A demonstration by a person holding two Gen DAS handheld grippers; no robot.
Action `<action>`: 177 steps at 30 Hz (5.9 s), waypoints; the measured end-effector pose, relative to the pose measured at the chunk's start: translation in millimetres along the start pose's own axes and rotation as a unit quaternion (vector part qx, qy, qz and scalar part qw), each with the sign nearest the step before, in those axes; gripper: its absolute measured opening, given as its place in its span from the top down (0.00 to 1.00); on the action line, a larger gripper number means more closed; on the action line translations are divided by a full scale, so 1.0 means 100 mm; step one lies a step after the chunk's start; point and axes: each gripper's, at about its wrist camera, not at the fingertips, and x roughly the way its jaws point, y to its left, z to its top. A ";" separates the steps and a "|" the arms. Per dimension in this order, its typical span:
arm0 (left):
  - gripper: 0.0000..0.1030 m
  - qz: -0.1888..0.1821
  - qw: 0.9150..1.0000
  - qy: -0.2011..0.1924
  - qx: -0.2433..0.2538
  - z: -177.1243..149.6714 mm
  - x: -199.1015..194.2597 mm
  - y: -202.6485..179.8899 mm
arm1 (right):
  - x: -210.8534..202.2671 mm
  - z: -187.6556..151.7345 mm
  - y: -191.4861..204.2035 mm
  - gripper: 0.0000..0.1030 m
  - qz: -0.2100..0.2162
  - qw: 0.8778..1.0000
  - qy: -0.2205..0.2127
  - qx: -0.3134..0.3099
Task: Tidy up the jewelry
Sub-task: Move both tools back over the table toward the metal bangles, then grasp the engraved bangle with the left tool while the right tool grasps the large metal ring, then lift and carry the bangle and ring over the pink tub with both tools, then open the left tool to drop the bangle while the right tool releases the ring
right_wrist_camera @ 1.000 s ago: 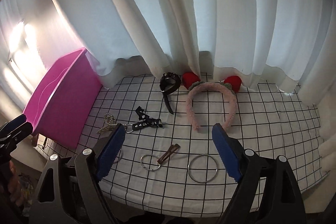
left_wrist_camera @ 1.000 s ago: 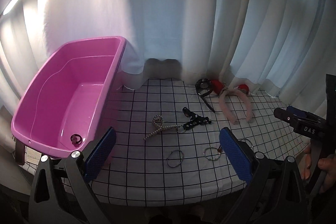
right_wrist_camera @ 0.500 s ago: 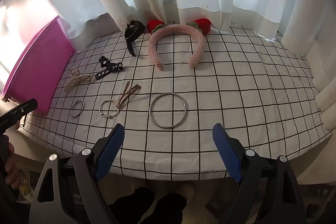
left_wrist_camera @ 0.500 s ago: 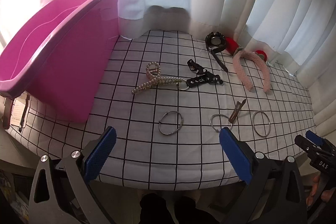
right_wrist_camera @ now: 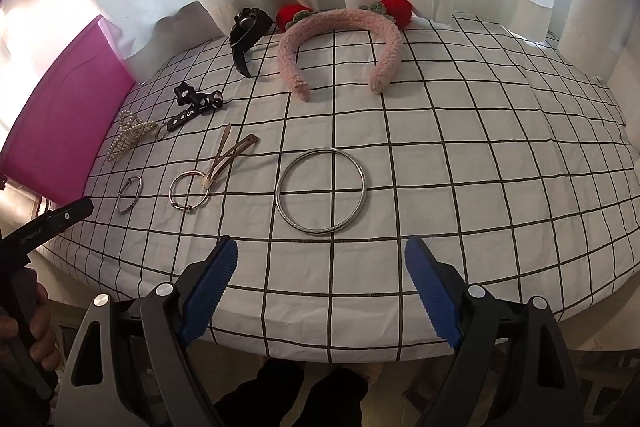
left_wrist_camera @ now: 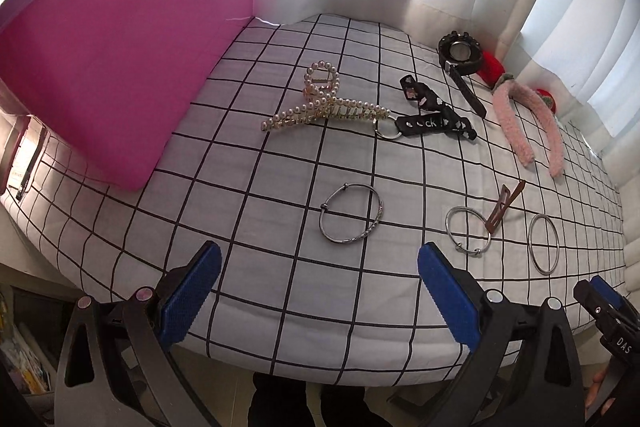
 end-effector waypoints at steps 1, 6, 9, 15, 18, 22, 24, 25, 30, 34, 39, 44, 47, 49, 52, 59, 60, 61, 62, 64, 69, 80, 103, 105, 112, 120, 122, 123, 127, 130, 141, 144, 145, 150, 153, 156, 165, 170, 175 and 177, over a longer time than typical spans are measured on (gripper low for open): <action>0.06 -0.001 1.000 -0.001 -0.001 -0.01 0.04 0.00 | 0.04 0.00 0.00 0.20 0.003 1.000 0.000 -0.001; 0.06 -0.003 1.000 -0.005 -0.008 -0.04 0.23 -0.01 | 0.23 0.00 0.01 0.20 0.014 1.000 -0.001 0.002; 0.06 -0.007 1.000 -0.011 -0.011 -0.05 0.29 -0.02 | 0.27 0.01 0.03 0.20 0.016 1.000 -0.006 -0.003; 0.06 -0.002 1.000 -0.017 -0.007 -0.04 0.40 -0.03 | 0.34 0.03 0.03 0.20 0.012 1.000 -0.018 -0.008; 0.06 -0.001 1.000 -0.012 -0.003 -0.03 0.46 -0.04 | 0.38 0.03 0.01 0.20 0.011 1.000 -0.019 -0.005; 0.06 -0.002 1.000 -0.011 0.002 0.00 0.53 -0.06 | 0.44 0.06 0.00 0.20 0.004 1.000 -0.018 -0.006; 0.06 0.001 1.000 -0.013 0.008 0.02 0.55 -0.08 | 0.49 0.08 0.00 0.20 -0.001 1.000 -0.009 -0.005; 0.06 0.001 1.000 -0.013 0.008 0.03 0.56 -0.08 | 0.49 0.09 0.00 0.20 -0.002 1.000 -0.013 -0.006; 0.06 0.009 1.000 -0.020 0.017 0.05 0.60 -0.09 | 0.56 0.16 0.04 0.20 -0.019 1.000 -0.014 -0.018; 0.06 0.026 0.999 -0.024 0.033 0.05 0.63 -0.13 | 0.62 0.18 0.10 0.20 -0.053 0.997 -0.016 -0.046; 0.05 0.031 0.998 -0.030 0.037 0.04 0.63 -0.14 | 0.70 0.18 0.14 0.14 -0.074 0.995 -0.021 -0.068; 0.05 0.030 0.998 -0.046 0.041 0.03 0.64 -0.15 | 0.73 0.21 0.12 0.08 -0.076 0.994 -0.025 -0.073; 0.05 0.028 0.997 -0.059 0.046 0.00 0.63 -0.14 | 0.73 0.21 0.12 0.08 -0.073 0.994 -0.034 -0.080; 0.05 0.027 0.997 -0.063 0.045 0.00 0.63 -0.14 | 0.73 0.19 0.12 0.08 -0.072 0.993 -0.043 -0.081; 0.05 0.029 0.996 -0.066 0.043 0.00 0.63 -0.14 | 0.73 0.17 0.12 0.08 -0.070 0.992 -0.062 -0.085; 0.05 0.030 0.995 -0.081 0.048 -0.04 0.62 -0.15 | 0.72 0.16 0.13 0.09 -0.063 0.991 -0.068 -0.092; 0.06 0.029 0.995 -0.081 0.049 -0.04 0.61 -0.15 | 0.72 0.15 0.13 0.10 -0.062 0.991 -0.069 -0.094; 0.08 0.027 0.995 -0.082 0.050 -0.04 0.61 -0.15 | 0.71 0.15 0.12 0.10 -0.061 0.991 -0.069 -0.093; 0.09 0.025 0.995 -0.084 0.052 -0.04 0.60 -0.16 | 0.71 0.15 0.12 0.10 -0.060 0.991 -0.069 -0.095; 0.20 0.022 0.994 -0.088 0.058 -0.06 0.58 -0.19 | 0.70 0.15 0.13 0.11 -0.057 0.991 -0.069 -0.098; 0.55 0.008 0.991 -0.099 0.090 -0.10 0.51 -0.32 | 0.66 0.13 0.18 0.31 -0.052 0.990 -0.076 -0.111; 0.55 0.013 0.991 -0.094 0.092 -0.08 0.48 -0.32 | 0.64 0.12 0.16 0.31 -0.044 0.991 -0.082 -0.100; 0.55 -0.012 0.991 -0.113 0.075 0.14 0.06 -0.28 | 0.25 0.37 0.38 0.31 -0.032 0.987 -0.119 -0.106; 0.55 -0.016 0.990 -0.116 0.076 0.18 0.00 -0.28 | 0.19 0.42 0.43 0.31 -0.030 0.986 -0.125 -0.109; 0.55 -0.021 0.987 -0.140 0.070 0.34 -0.32 -0.25 | -0.08 0.63 0.68 0.31 -0.013 0.981 -0.149 -0.126; 0.55 -0.031 0.983 -0.174 0.059 0.51 -0.73 -0.19 | -0.36 0.84 1.00 0.31 0.001 0.974 -0.170 -0.148; 0.55 -0.030 0.981 -0.181 0.056 0.56 -0.83 -0.15 | -0.41 0.89 1.08 0.31 0.005 0.972 -0.174 -0.155; 0.55 -0.030 0.981 -0.185 0.055 0.58 -0.88 -0.13 | -0.44 0.92 1.13 0.31 0.007 0.972 -0.176 -0.158; 0.55 -0.028 0.978 -0.201 0.043 0.68 -1.06 0.00 | -0.56 1.05 1.35 0.31 0.017 0.966 -0.191 -0.176; 0.55 -0.023 0.976 -0.215 0.032 0.76 -1.19 0.11 | -0.65 1.13 1.52 0.31 0.028 0.960 -0.203 -0.190; 0.55 0.013 0.966 -0.260 -0.002 1.04 -1.60 0.66 | -0.71 1.40 2.29 0.31 0.077 0.944 -0.220 -0.233; 0.55 0.026 0.964 -0.264 -0.012 1.07 -1.65 0.85 | -0.68 1.44 2.51 0.31 0.092 0.941 -0.219 -0.243; 0.55 0.029 0.964 -0.263 -0.015 1.08 -1.65 0.91 | -0.66 1.45 2.59 0.31 0.097 0.939 -0.217 -0.247; 0.55 0.046 0.964 -0.260 -0.040 1.12 -1.69 1.27 | -0.59 1.55 2.94 0.31 0.121 0.934 -0.210 -0.263; 0.55 0.055 0.963 -0.259 -0.058 1.16 -1.68 1.49 | -0.57 1.60 3.16 0.31 0.134 0.929 -0.208 -0.275; 0.55 0.062 0.962 -0.257 -0.071 1.21 -1.64 1.66 | -0.56 1.66 3.40 0.31 0.150 0.924 -0.206 -0.285; 0.55 0.075 0.966 -0.219 -0.115 1.39 -1.50 2.06 | -0.36 1.91 4.04 0.31 0.187 0.913 -0.177 -0.316; 0.55 0.075 0.968 -0.192 -0.146 1.48 -1.35 2.27 | -0.13 2.03 4.30 0.31 0.191 0.912 -0.144 -0.333; 0.55 0.086 0.969 -0.163 -0.163 1.58 -1.20 2.42 | 0.15 2.16 4.60 0.31 0.180 0.912 -0.099 -0.355; 0.55 0.089 0.971 -0.149 -0.167 1.61 -1.13 2.48 | 0.28 2.21 4.71 0.31 0.173 0.912 -0.080 -0.363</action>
